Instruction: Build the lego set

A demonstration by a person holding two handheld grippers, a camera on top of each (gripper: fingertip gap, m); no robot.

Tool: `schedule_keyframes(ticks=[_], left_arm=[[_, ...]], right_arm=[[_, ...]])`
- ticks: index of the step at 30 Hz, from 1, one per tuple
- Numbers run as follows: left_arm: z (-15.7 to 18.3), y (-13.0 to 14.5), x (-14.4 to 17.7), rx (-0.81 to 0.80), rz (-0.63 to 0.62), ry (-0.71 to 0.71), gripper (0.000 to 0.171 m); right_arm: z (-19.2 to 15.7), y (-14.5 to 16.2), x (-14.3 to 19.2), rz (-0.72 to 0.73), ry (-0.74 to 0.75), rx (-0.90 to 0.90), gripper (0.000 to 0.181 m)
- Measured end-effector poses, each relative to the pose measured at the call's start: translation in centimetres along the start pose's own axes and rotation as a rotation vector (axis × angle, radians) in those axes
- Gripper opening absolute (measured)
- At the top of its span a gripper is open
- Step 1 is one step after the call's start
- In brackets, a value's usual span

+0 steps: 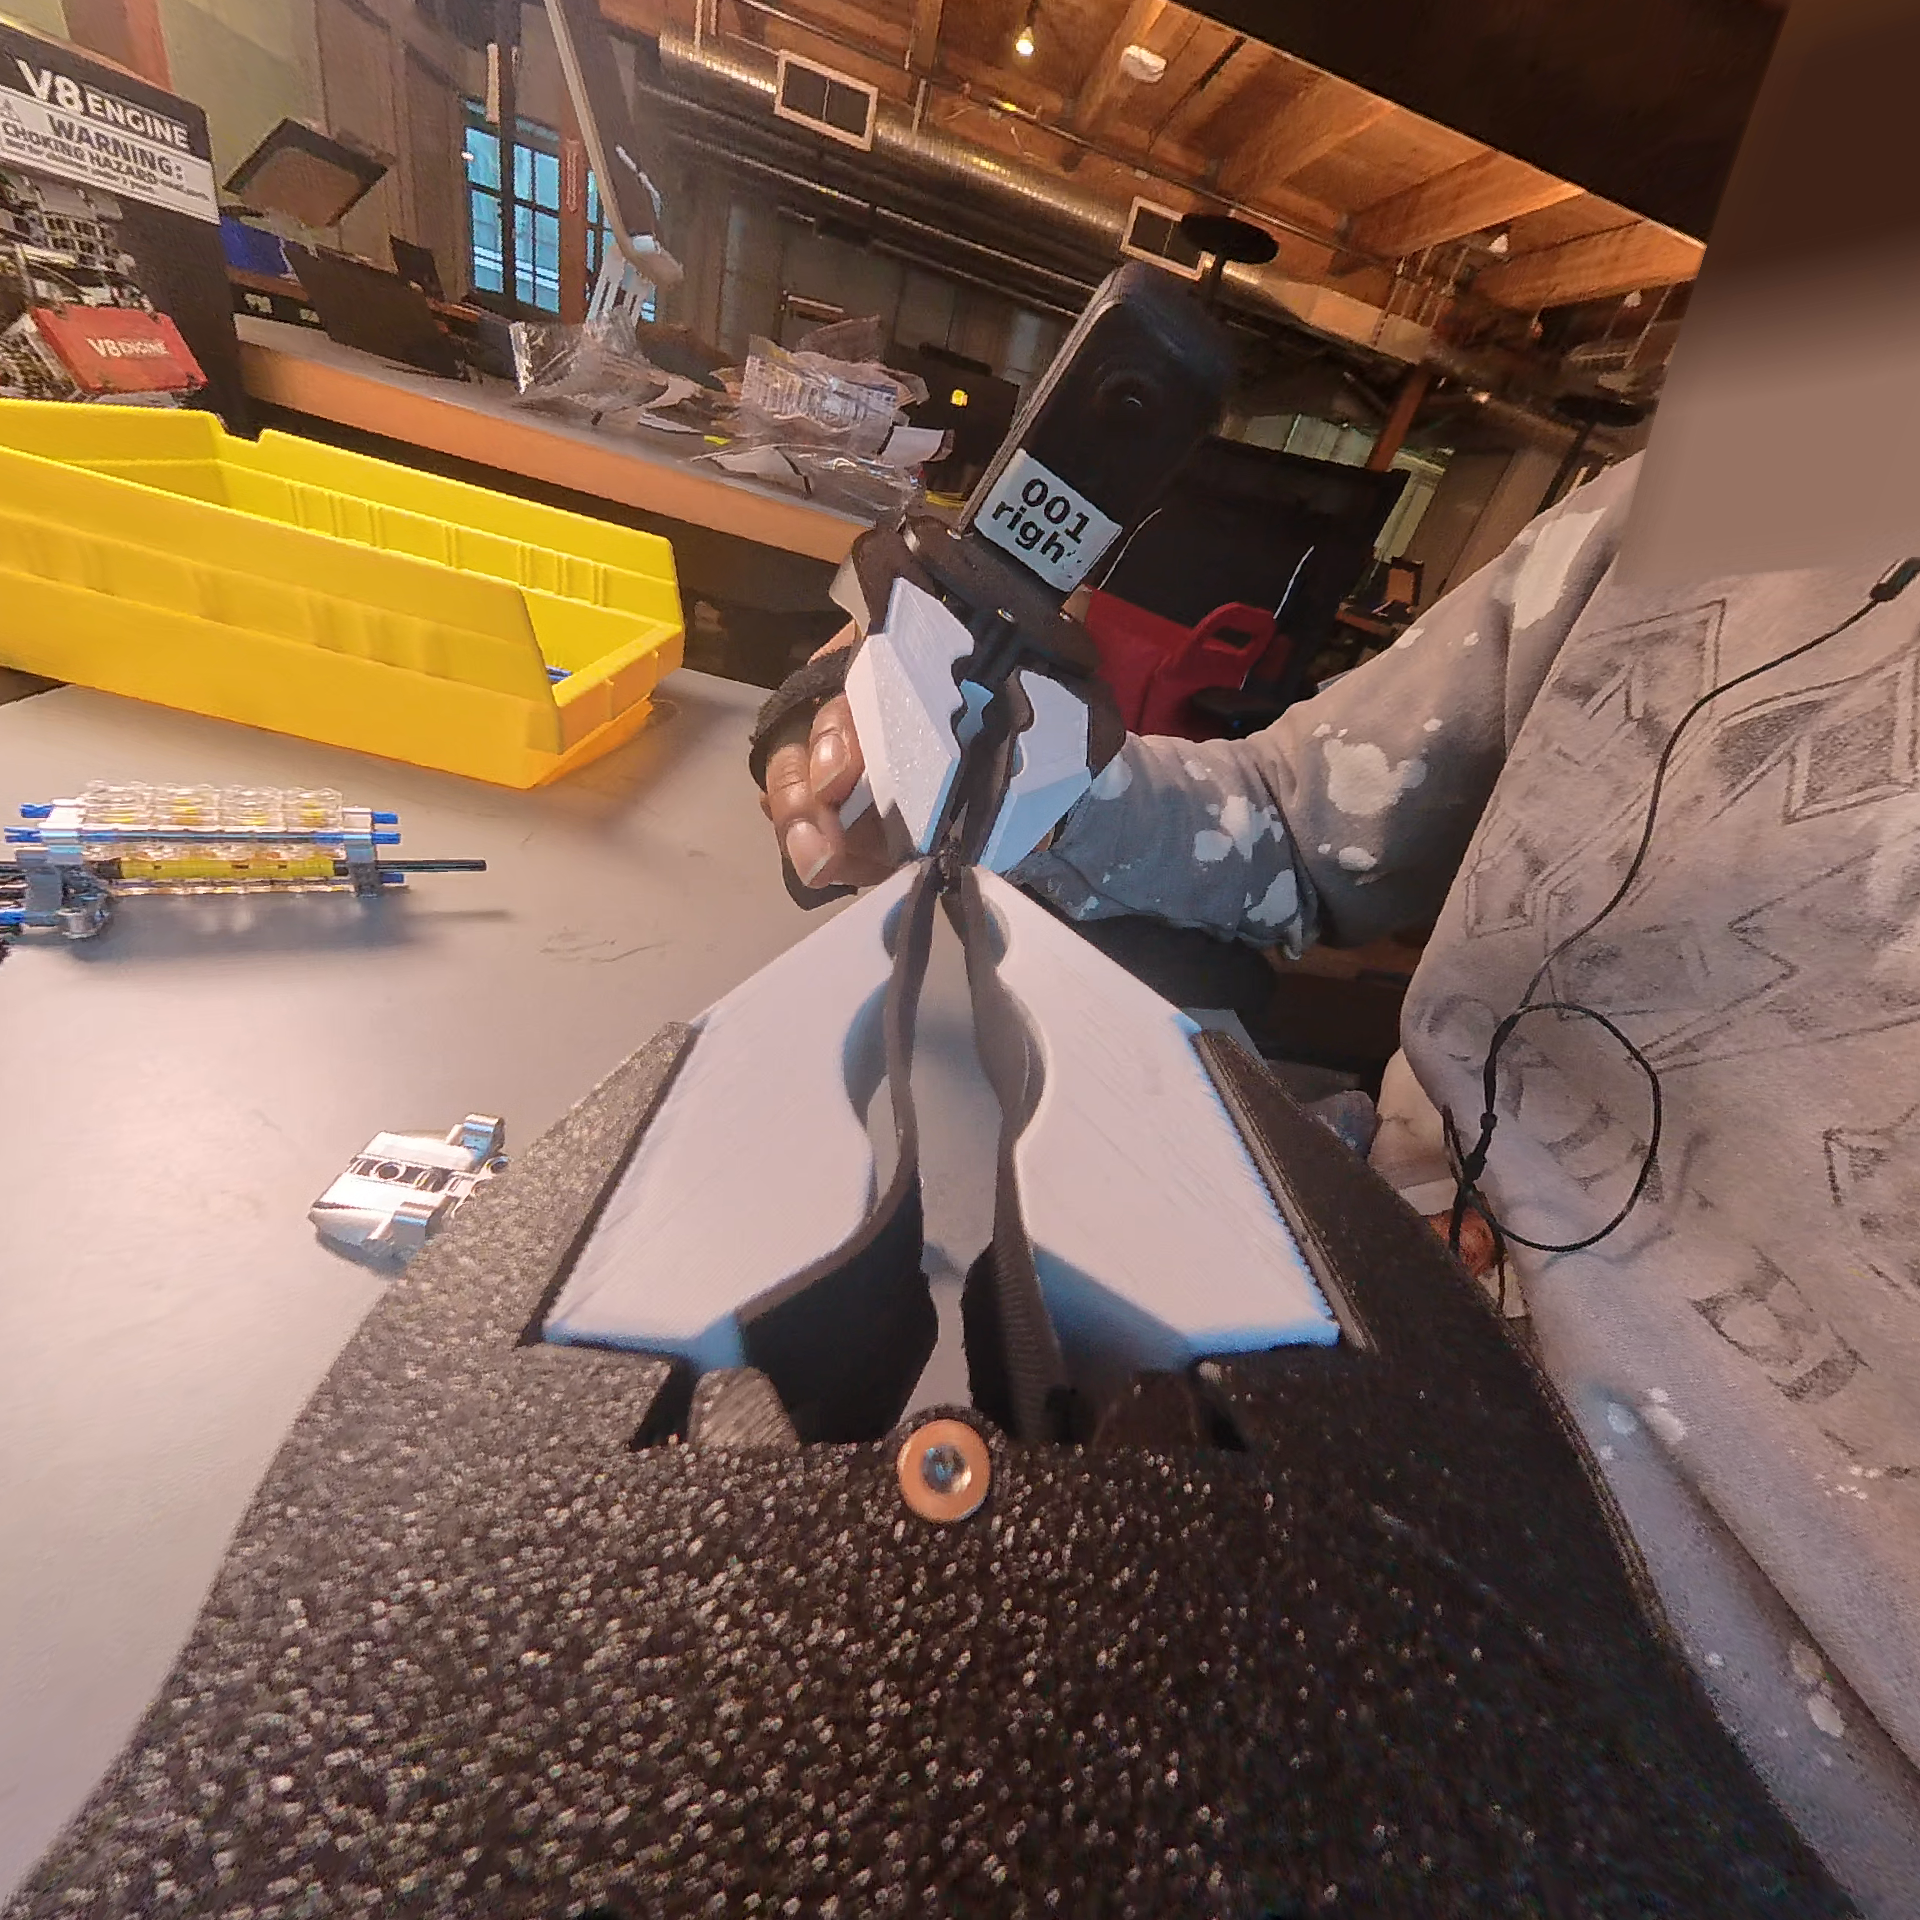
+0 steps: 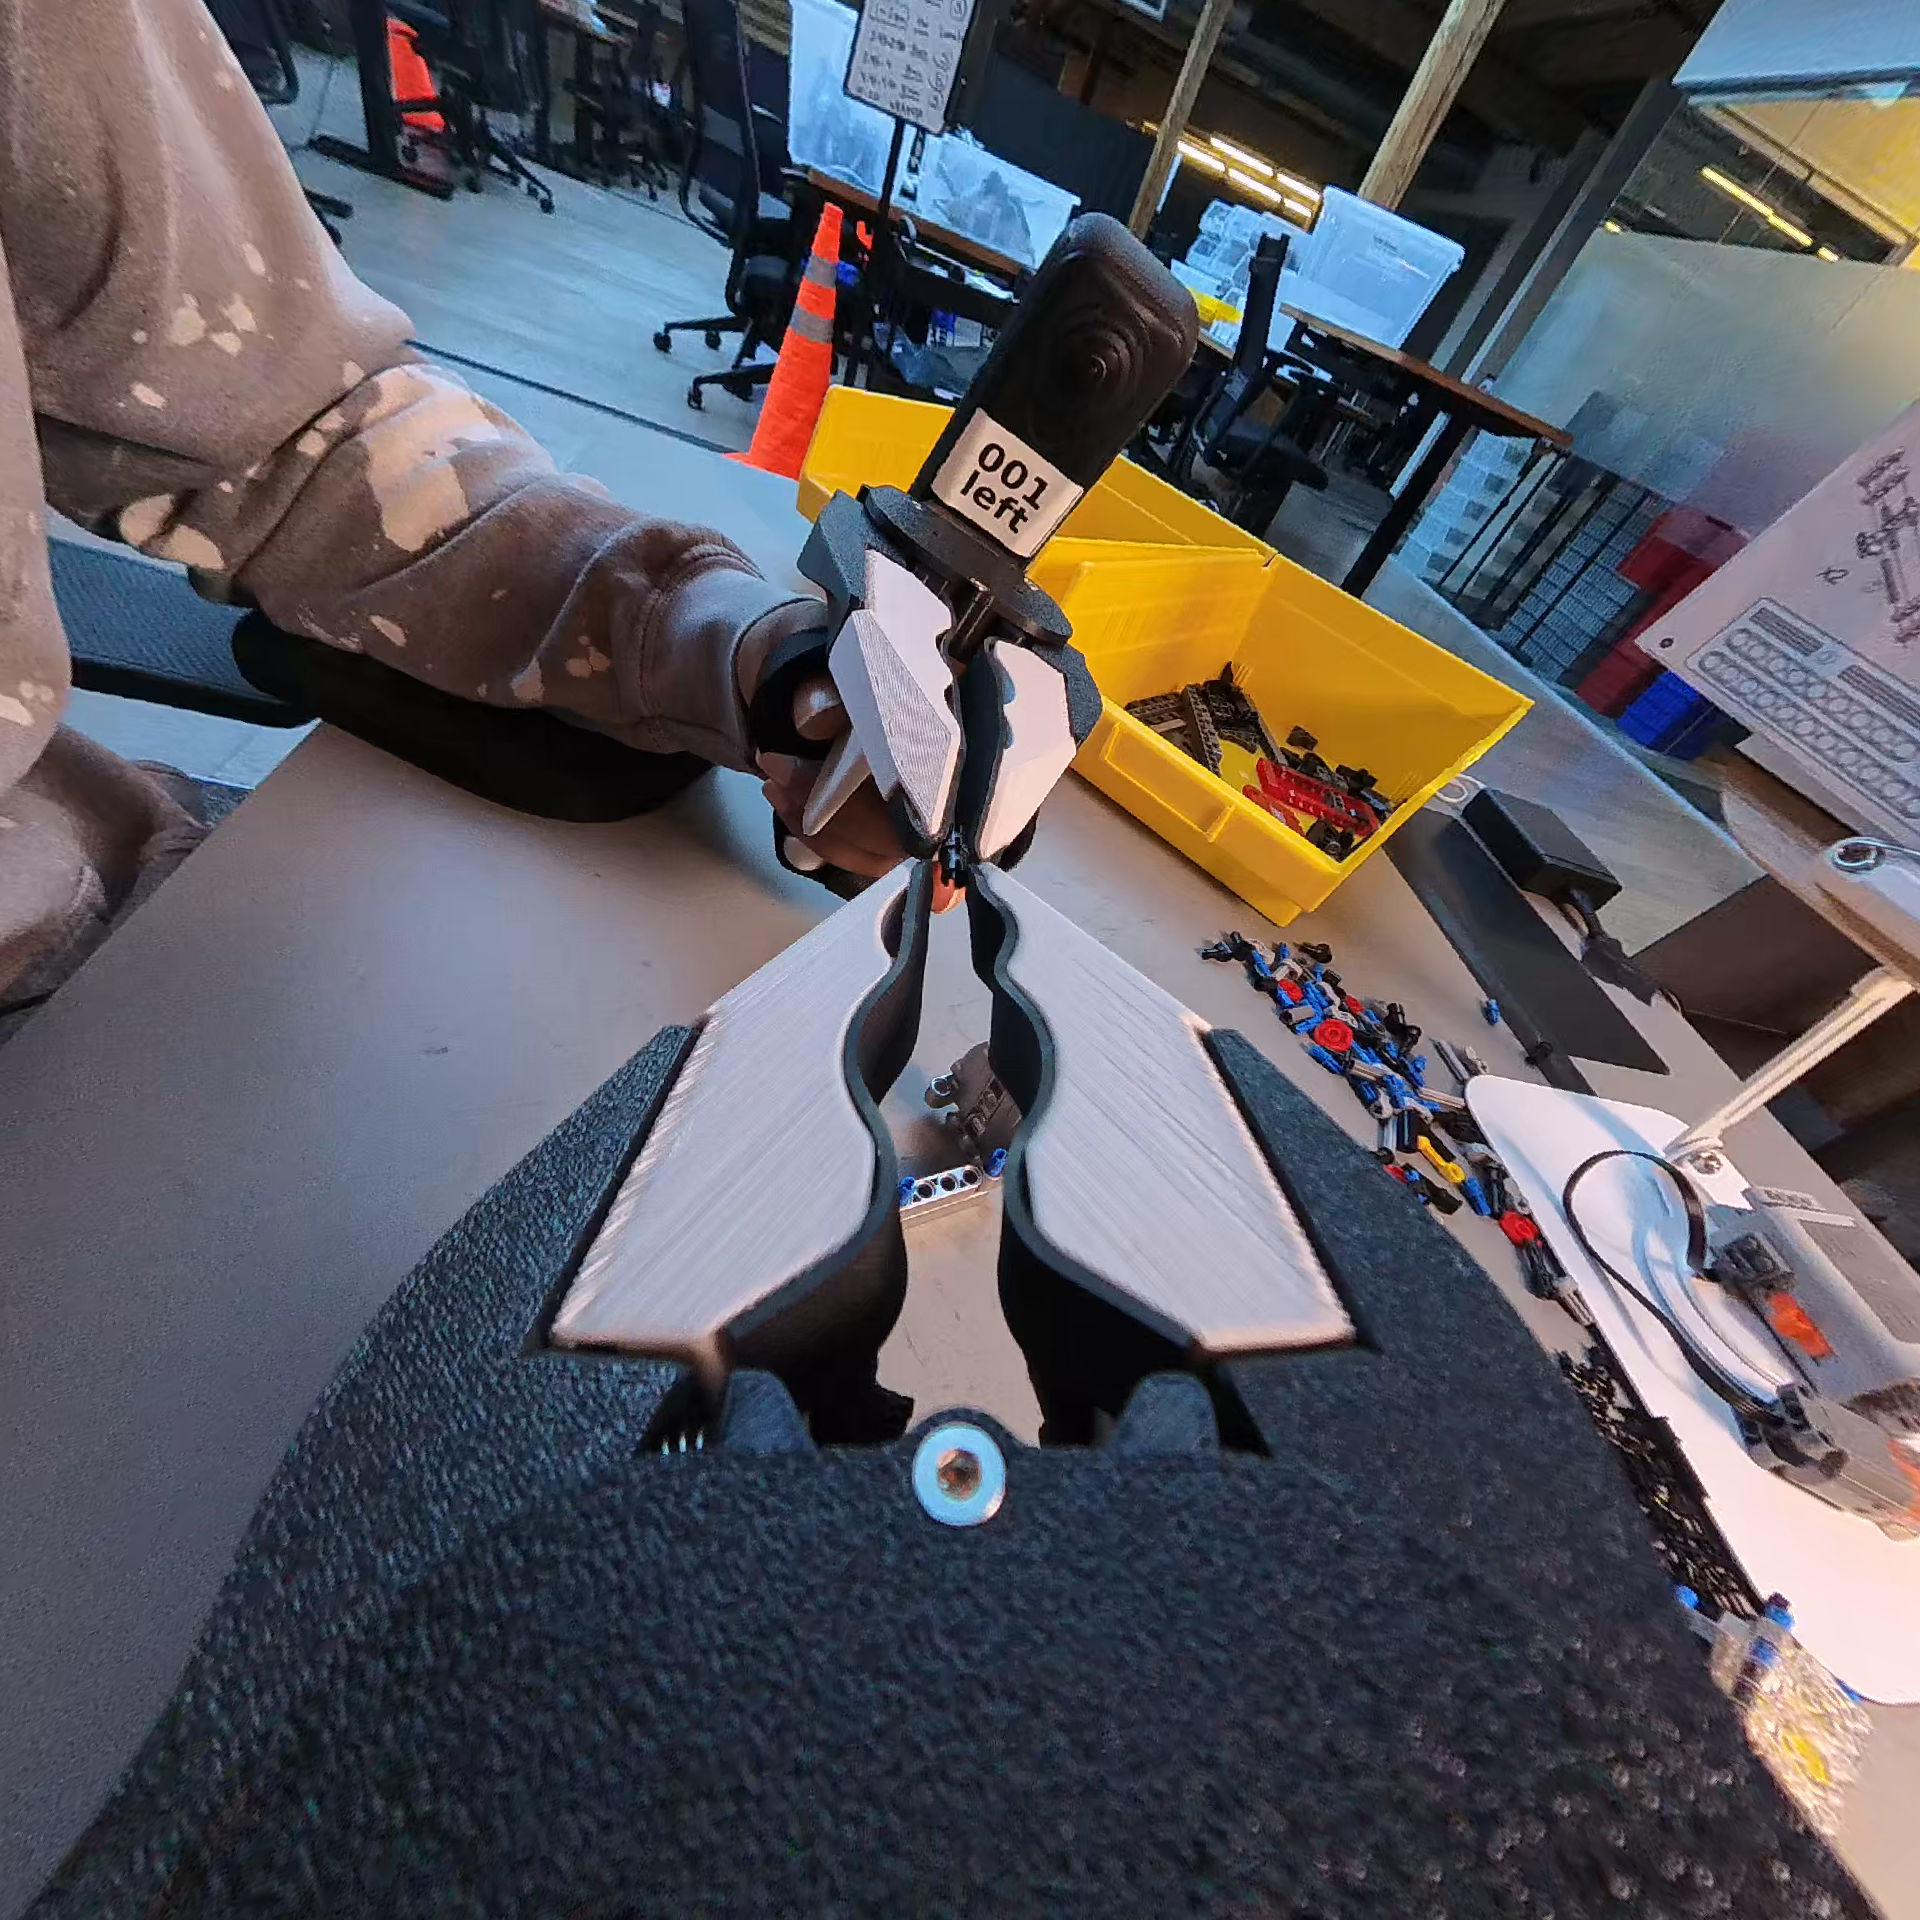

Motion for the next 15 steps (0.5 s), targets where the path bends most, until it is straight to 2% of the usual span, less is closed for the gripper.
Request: schedule_keyframes(ticks=[11, 15], left_arm=[[0.02, 0.1, -0.04, 0.006, -0.004, 0.004, 0.002], [-0.9, 0.58, 0.42, -0.02, -0.067, -0.073, 0.006]], right_arm=[[0.01, -0.26, 0.07, 0.004, -0.009, -0.022, 0.004], [0.4, 0.58, 0.0, -0.04, -0.004, -0.046, 0.004]])
Point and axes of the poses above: each gripper's, where its closed fingertips meet, x back along the fingers, y out of its underside, z = x × y across the jaws, the point moved 2 cm from there along x, back along the fingers, and after that the axes turned 6 degrees about y, right-handed, at the moved point
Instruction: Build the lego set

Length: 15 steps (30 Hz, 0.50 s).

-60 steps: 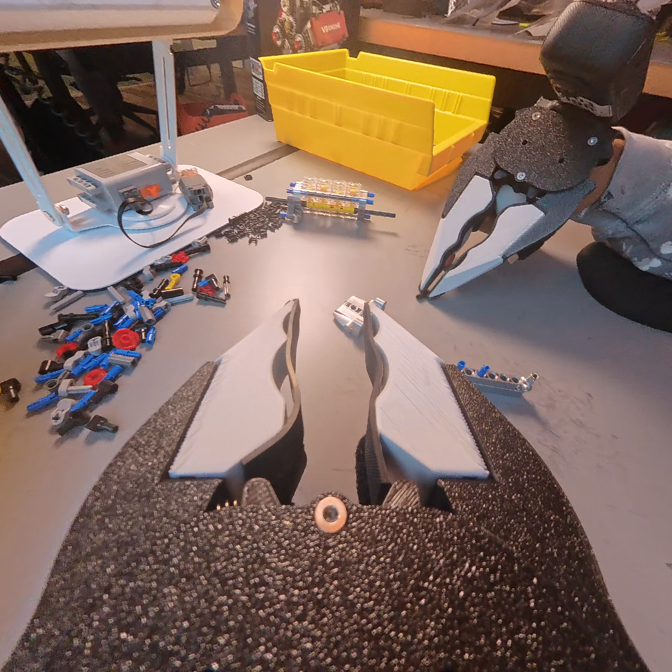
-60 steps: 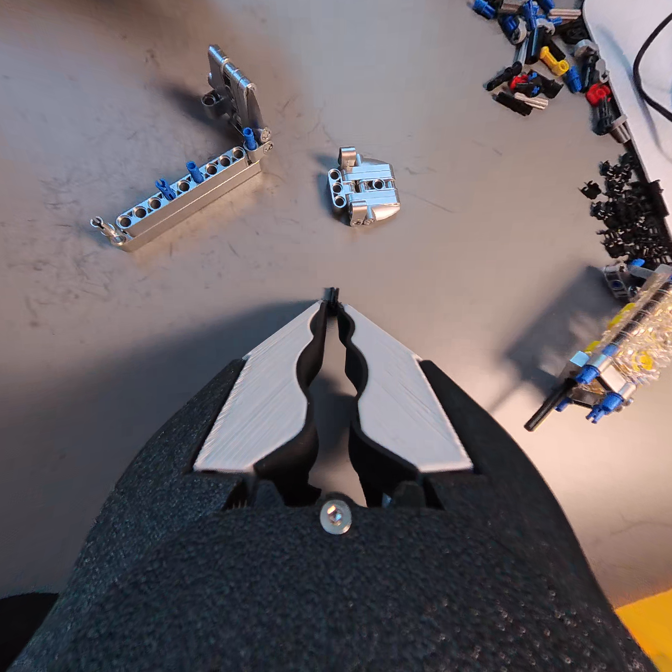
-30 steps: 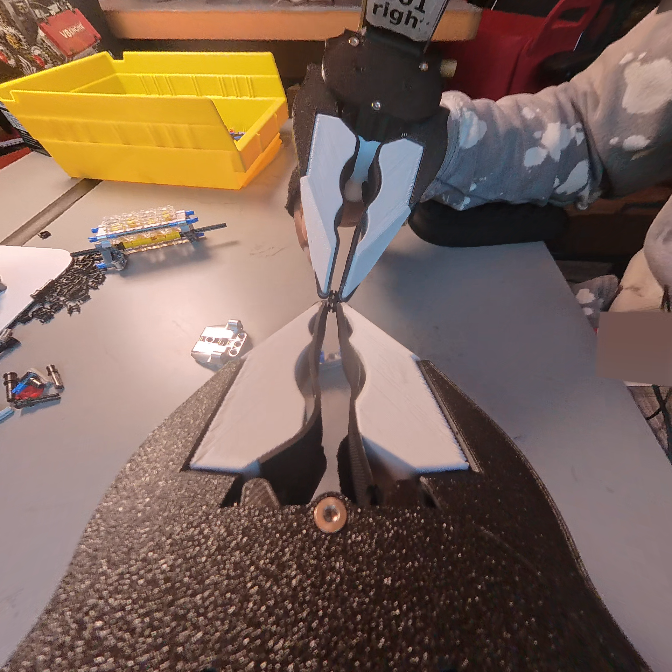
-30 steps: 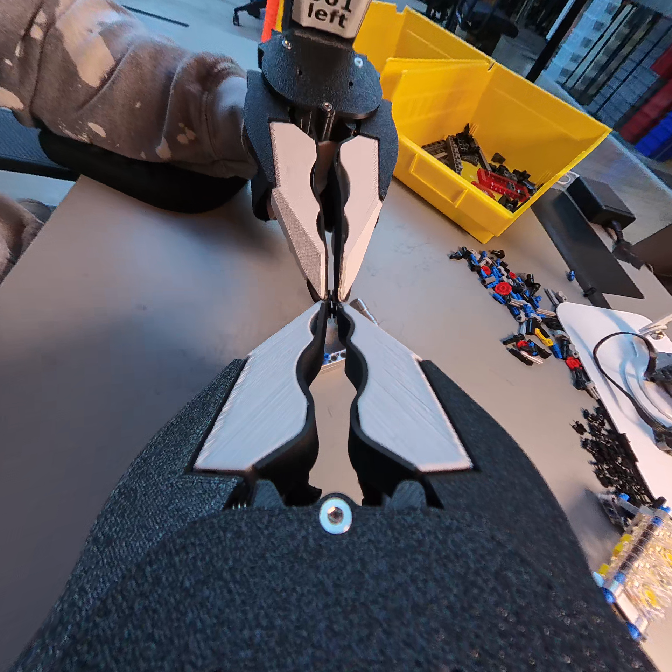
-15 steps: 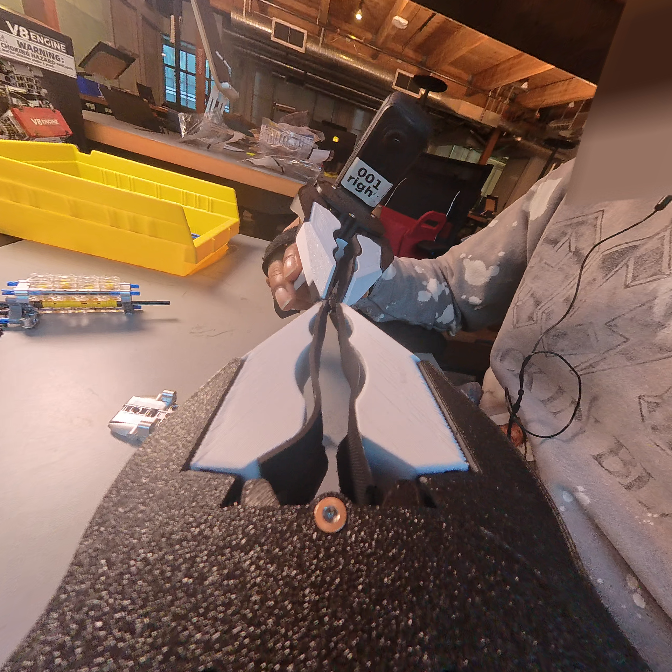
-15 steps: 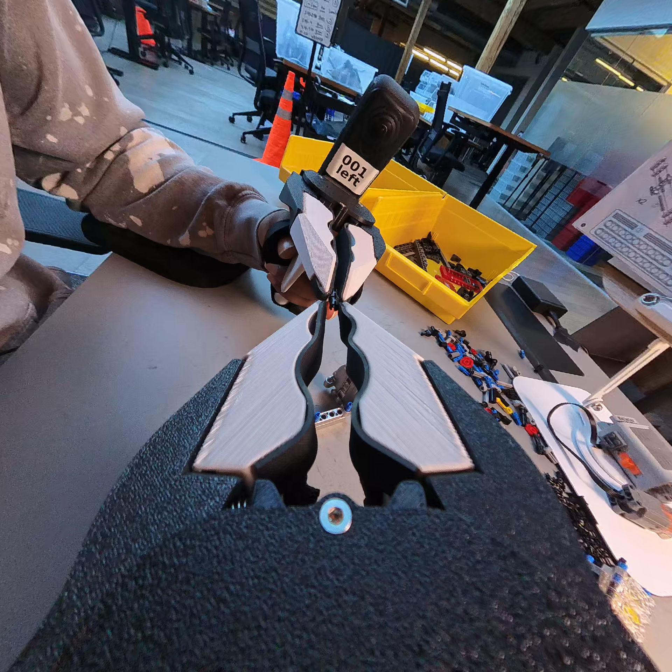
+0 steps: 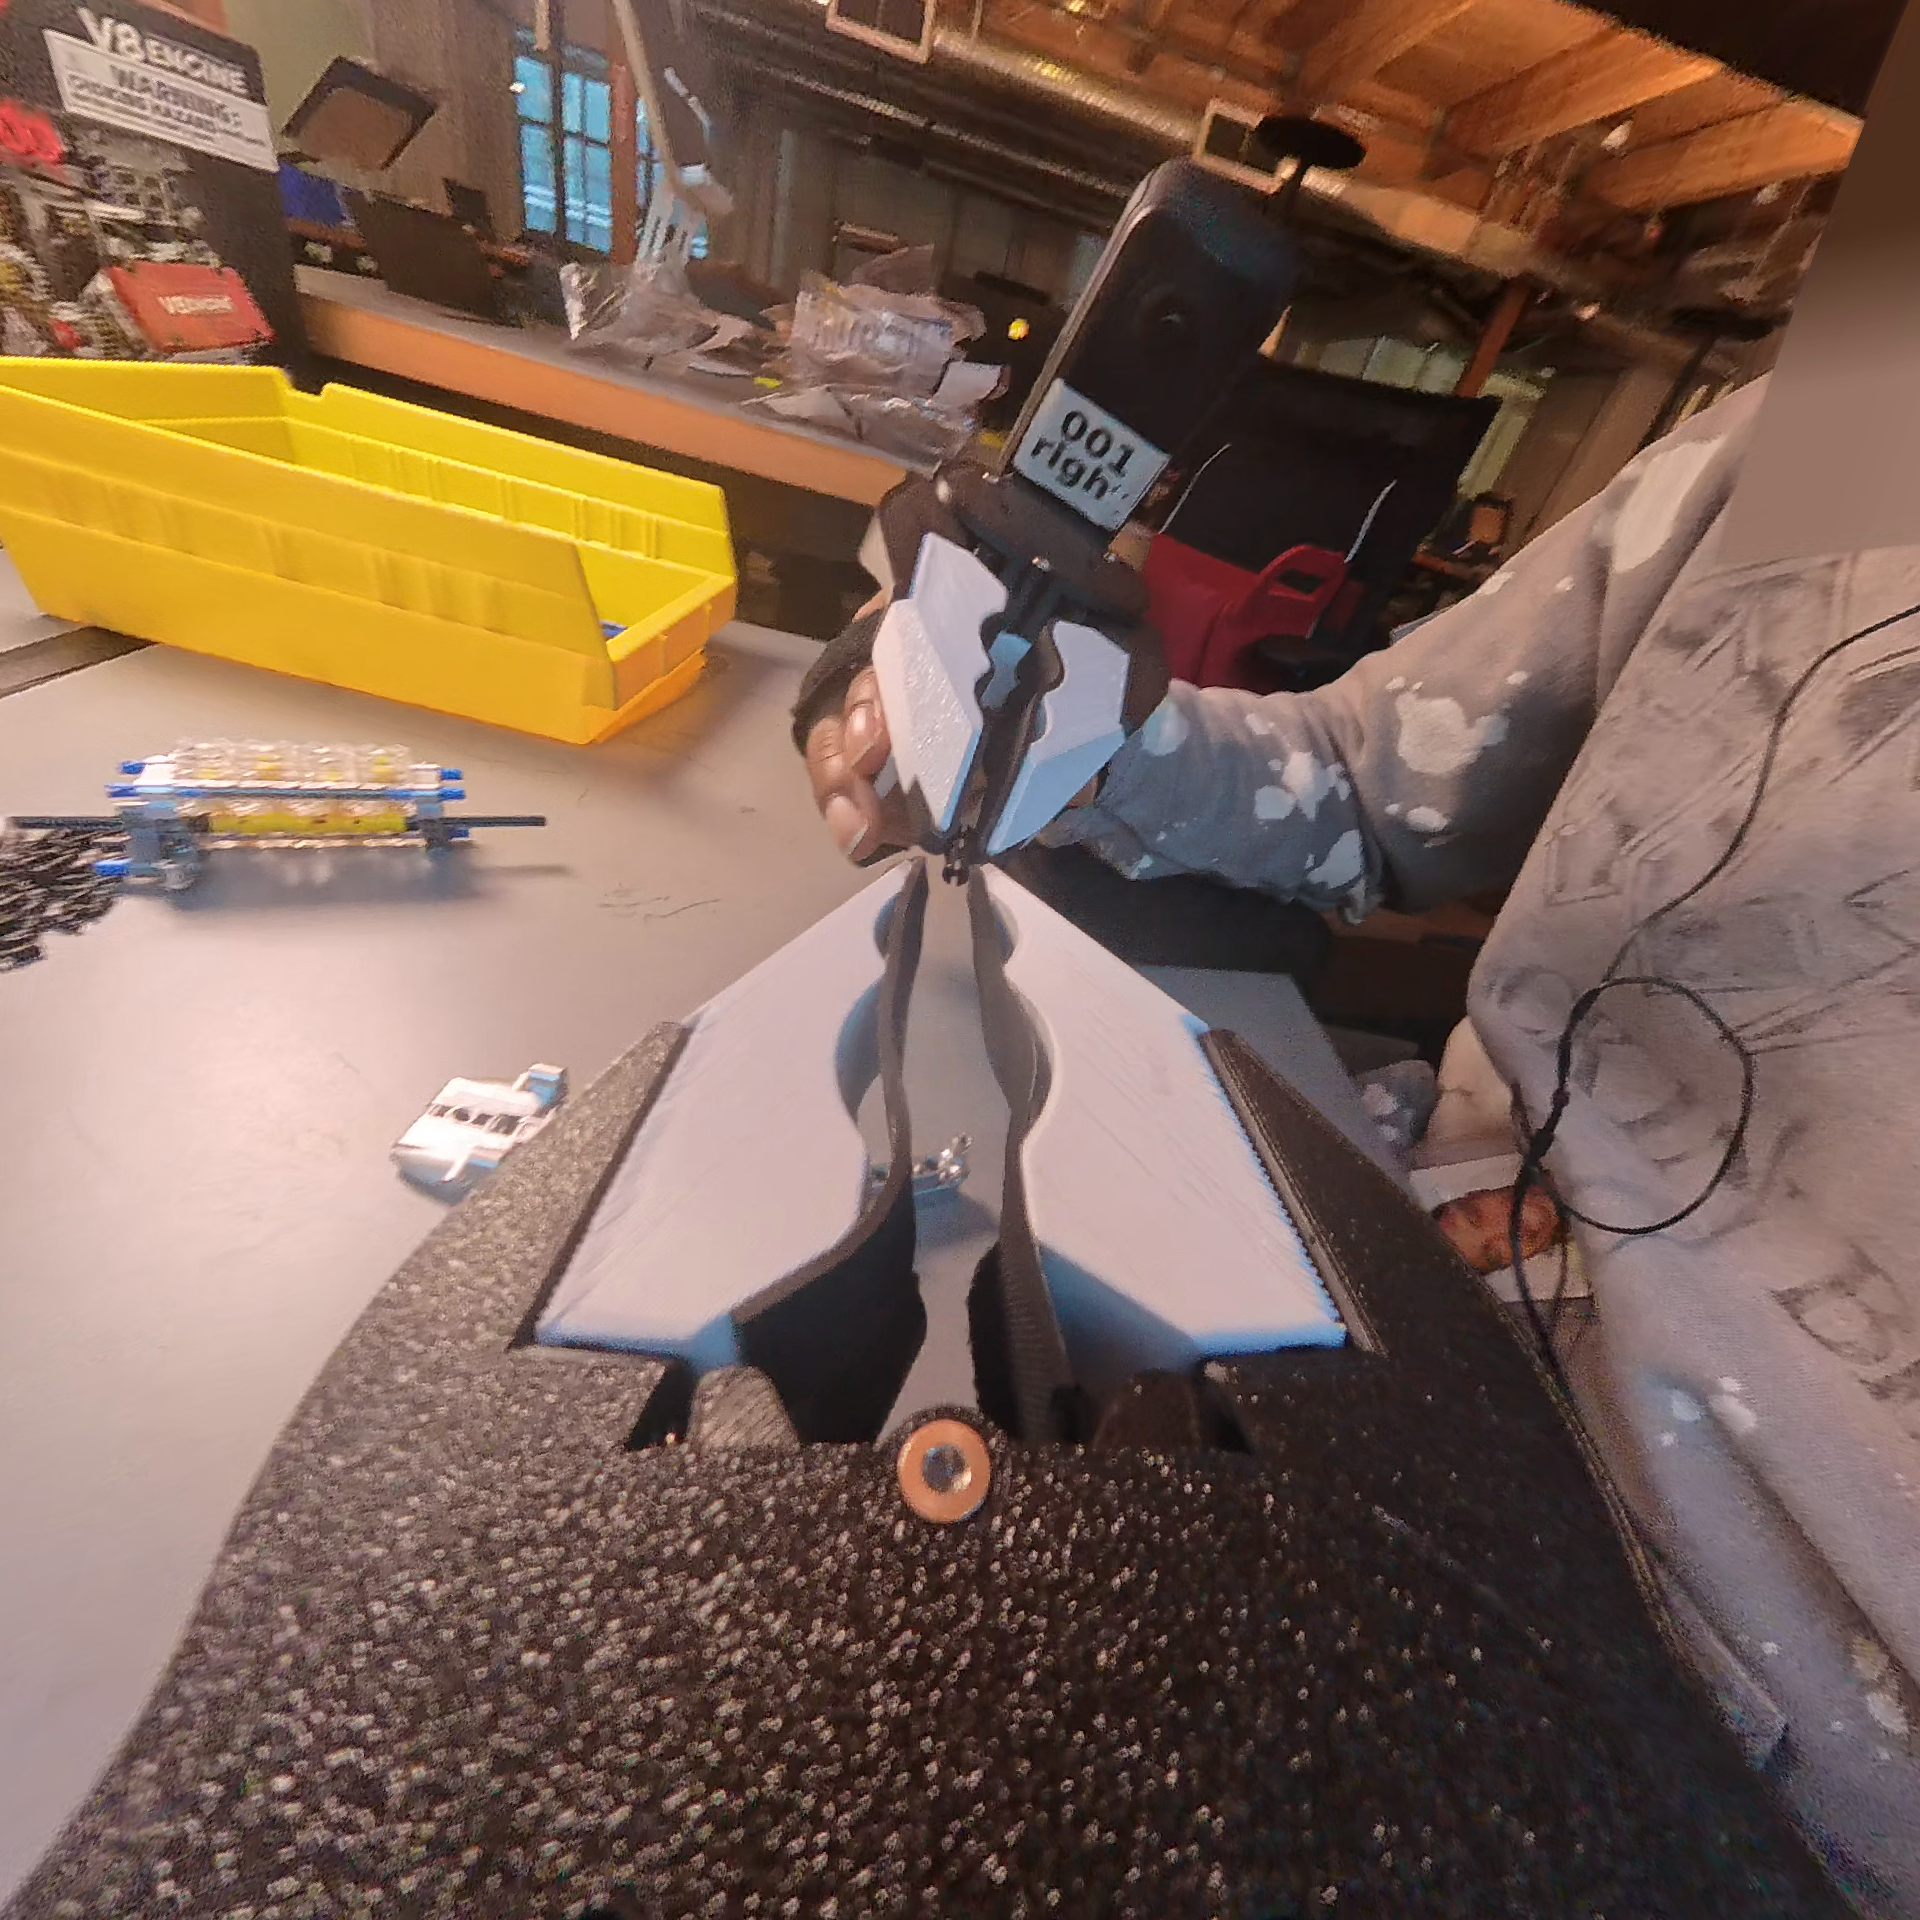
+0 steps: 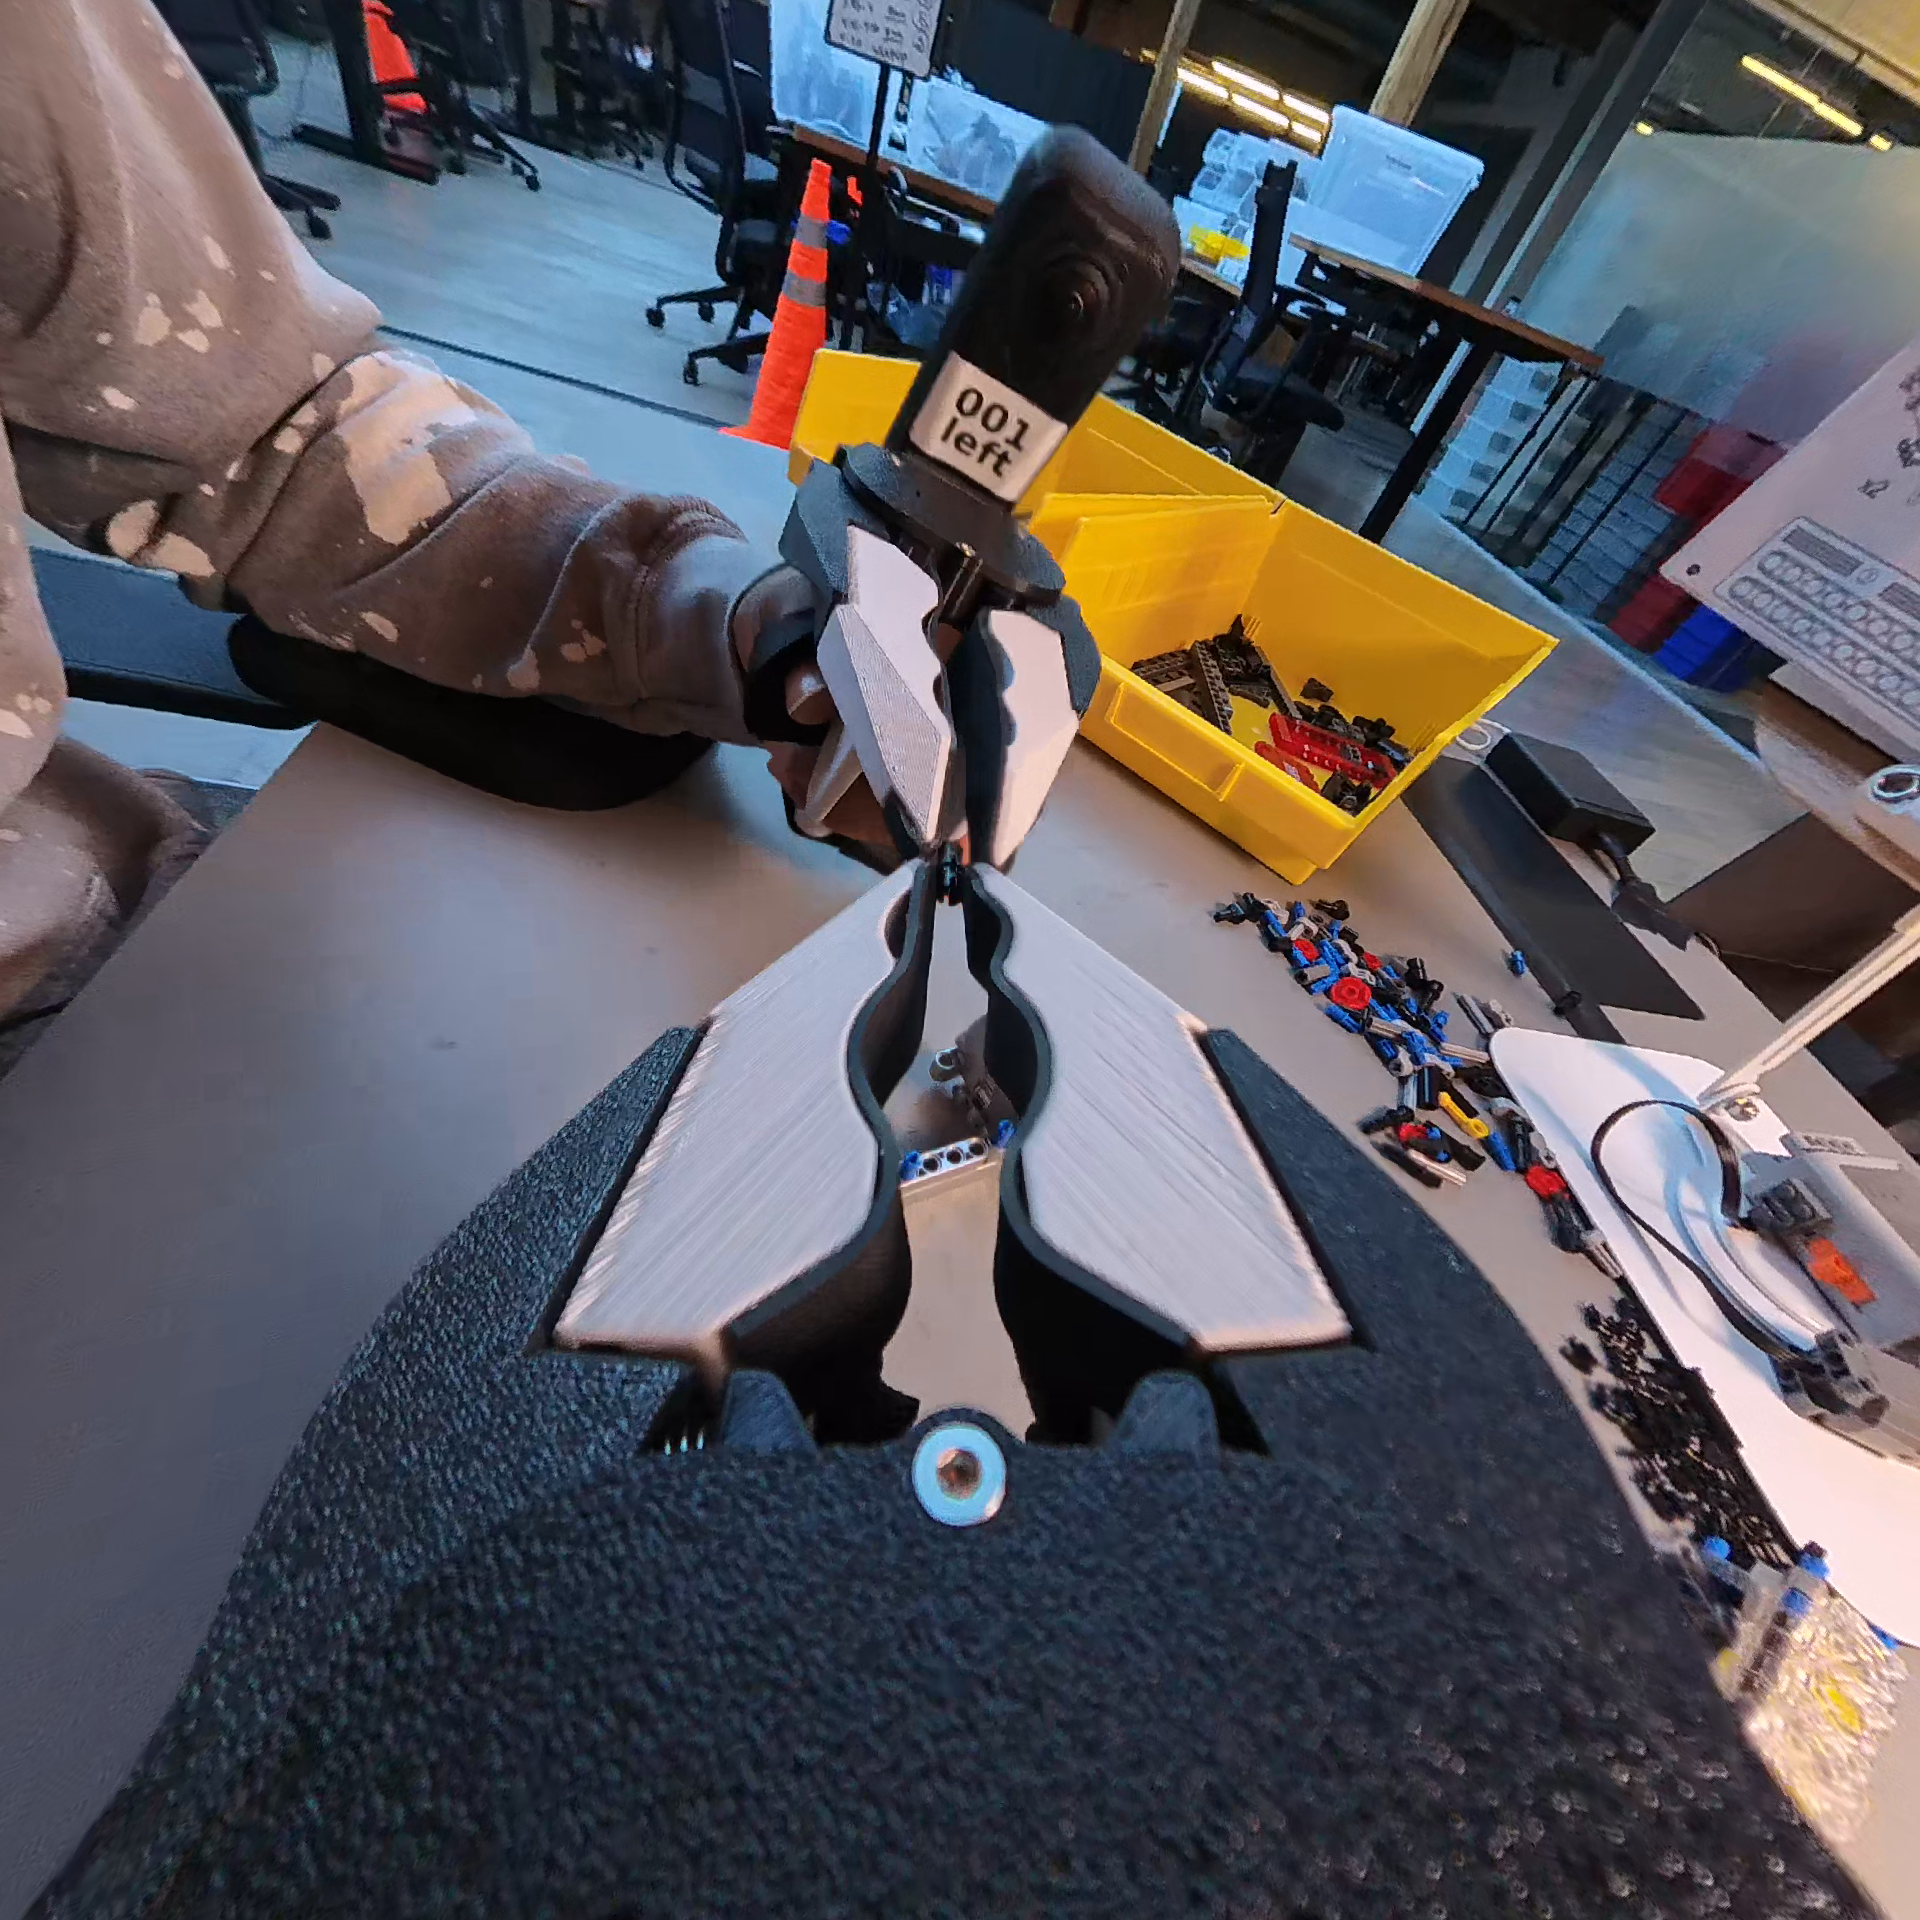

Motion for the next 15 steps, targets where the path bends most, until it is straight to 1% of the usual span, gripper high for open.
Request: schedule_keyframes(ticks=[2, 5, 9, 12, 15], left_arm=[[-1.2, 0.7, 0.9, -0.033, -0.093, -0.089, 0.016], [-3.2, 2.7, 2.9, -0.022, -0.266, -0.203, 0.023], [-4.6, 6.4, 3.9, 0.053, -0.454, -0.244, 0.034], [-4.9, 8.4, 3.6, 0.049, -0.566, -0.269, 0.035], [-4.8, 9.3, 3.3, 0.039, -0.622, -0.272, 0.03]], right_arm=[[-0.1, 0.9, 0.0, -0.044, -0.031, -0.029, 0.004], [-2.3, 3.3, -0.3, -0.189, -0.172, -0.064, 0.004], [-6.3, 6.3, -1.4, -0.401, -0.328, -0.01, 0.003], [-7.5, 8.2, -1.4, -0.547, -0.348, 0.069, 0.003], [-7.1, 9.2, -0.8, -0.638, -0.327, 0.106, 0.003]])
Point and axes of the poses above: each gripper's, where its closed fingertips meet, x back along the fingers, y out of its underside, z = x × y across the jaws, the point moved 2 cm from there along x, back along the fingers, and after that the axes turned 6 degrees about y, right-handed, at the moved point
